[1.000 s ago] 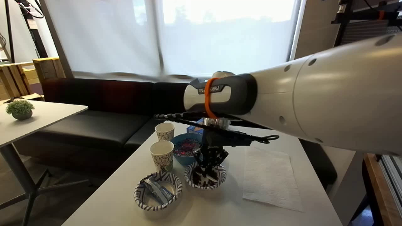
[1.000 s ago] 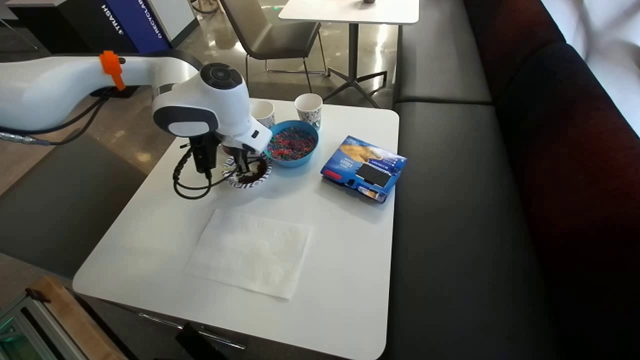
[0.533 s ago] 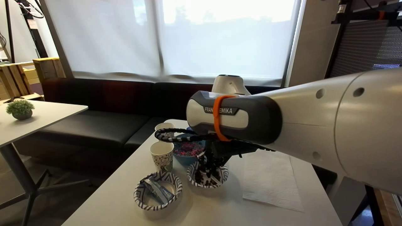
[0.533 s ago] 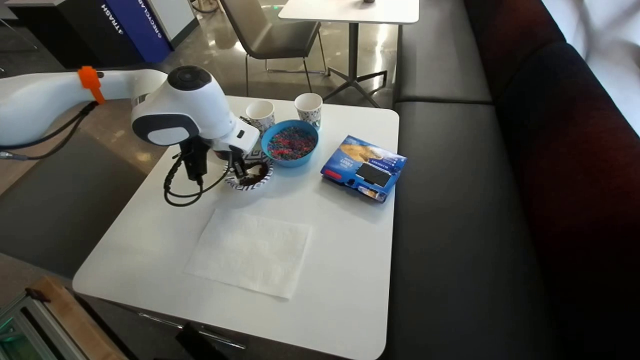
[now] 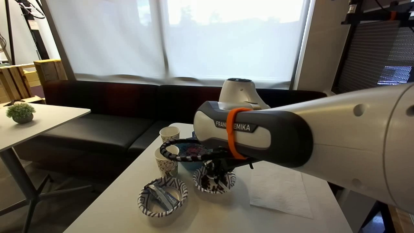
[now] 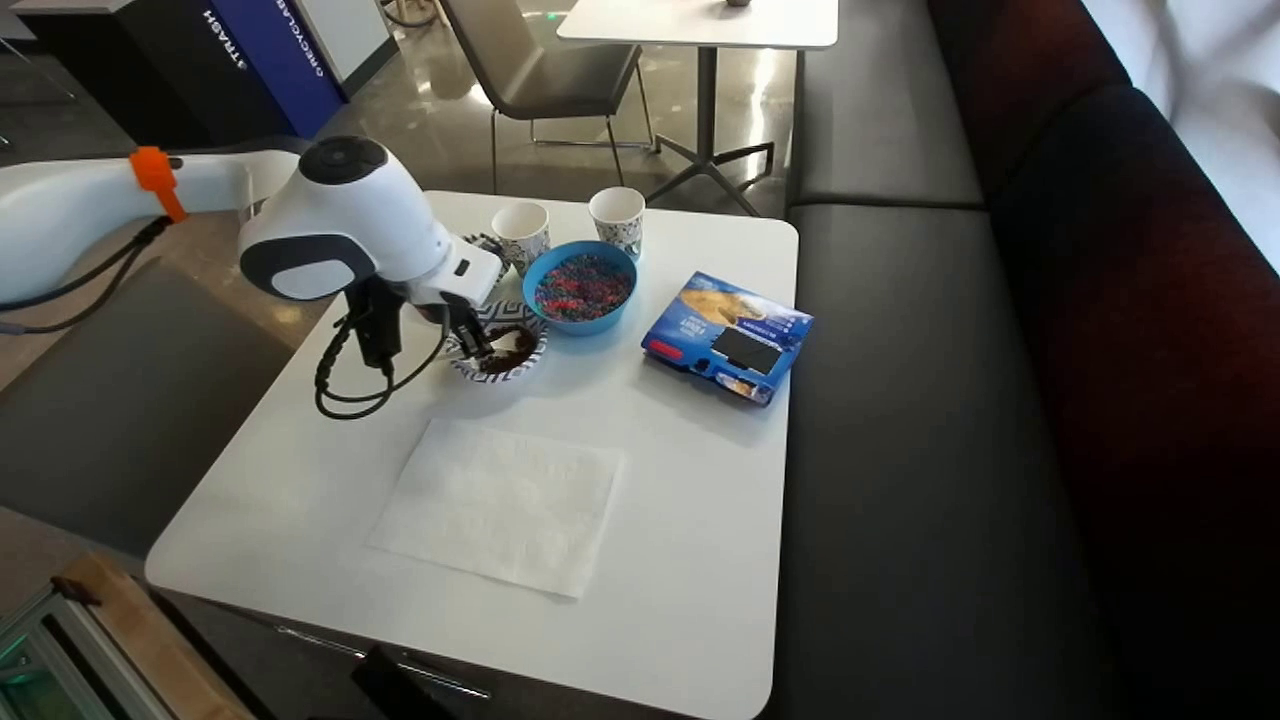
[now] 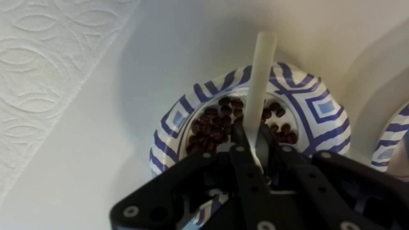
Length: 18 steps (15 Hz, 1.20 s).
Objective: Use the white spoon to place some contents from the black and white bowl into the coffee cup on the left.
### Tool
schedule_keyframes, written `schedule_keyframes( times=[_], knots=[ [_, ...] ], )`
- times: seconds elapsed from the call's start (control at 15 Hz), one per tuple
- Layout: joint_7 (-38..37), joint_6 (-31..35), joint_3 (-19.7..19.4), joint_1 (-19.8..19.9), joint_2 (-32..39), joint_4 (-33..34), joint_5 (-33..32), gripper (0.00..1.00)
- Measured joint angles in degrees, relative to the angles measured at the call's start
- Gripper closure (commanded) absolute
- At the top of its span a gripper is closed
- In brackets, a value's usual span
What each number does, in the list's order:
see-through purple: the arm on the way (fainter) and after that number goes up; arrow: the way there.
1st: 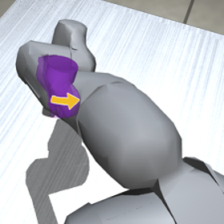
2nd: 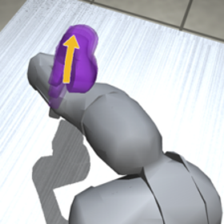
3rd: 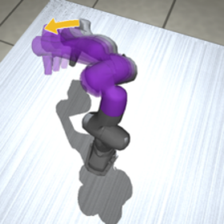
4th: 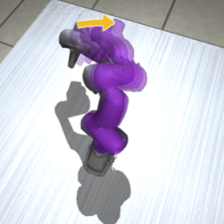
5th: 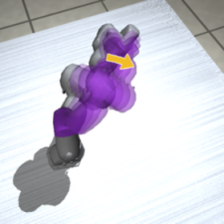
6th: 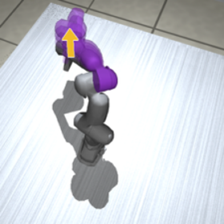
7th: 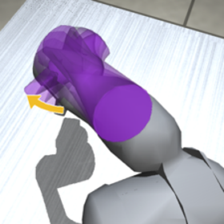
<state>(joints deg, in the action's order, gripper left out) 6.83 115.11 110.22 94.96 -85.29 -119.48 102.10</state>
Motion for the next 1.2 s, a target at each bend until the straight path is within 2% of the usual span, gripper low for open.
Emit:
schedule_keyframes(
  times=[0.6,1.2],
  knots=[
    [0.0,4.0,-0.48,-5.65,0.02,-3.37,0.0,0.97],
    [0.0,5.31,-3.74,-10.28,0.06,-7.62,0.71,0.97]
  ],
)
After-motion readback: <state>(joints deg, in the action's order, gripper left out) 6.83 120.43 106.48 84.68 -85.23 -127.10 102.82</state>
